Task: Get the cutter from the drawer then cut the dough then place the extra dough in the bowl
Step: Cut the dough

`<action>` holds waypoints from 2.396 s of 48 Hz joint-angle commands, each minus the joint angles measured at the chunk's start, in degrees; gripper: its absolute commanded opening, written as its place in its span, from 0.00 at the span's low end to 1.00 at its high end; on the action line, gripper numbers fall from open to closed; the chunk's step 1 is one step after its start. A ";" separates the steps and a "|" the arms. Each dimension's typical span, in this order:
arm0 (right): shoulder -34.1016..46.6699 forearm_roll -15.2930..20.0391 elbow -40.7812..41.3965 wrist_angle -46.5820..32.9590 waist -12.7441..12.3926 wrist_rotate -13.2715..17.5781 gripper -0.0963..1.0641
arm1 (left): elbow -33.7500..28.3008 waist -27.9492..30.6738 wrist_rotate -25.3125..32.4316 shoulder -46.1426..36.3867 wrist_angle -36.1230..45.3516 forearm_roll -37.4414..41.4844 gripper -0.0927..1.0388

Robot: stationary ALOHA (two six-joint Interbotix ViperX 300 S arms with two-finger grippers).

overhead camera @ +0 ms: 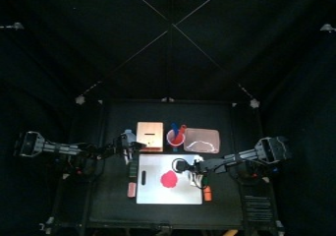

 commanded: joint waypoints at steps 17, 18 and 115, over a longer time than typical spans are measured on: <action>14.06 -5.36 -23.82 9.58 0.18 -0.97 0.50 | 2.55 0.26 0.00 0.18 -0.53 0.00 0.39; 14.68 -5.36 -24.61 10.02 0.18 -0.97 0.50 | 2.72 0.26 0.00 0.09 -0.53 -0.09 0.39; 8.70 -8.09 -21.97 9.40 5.45 0.35 0.81 | -2.64 -1.14 0.09 10.11 1.05 -0.09 0.47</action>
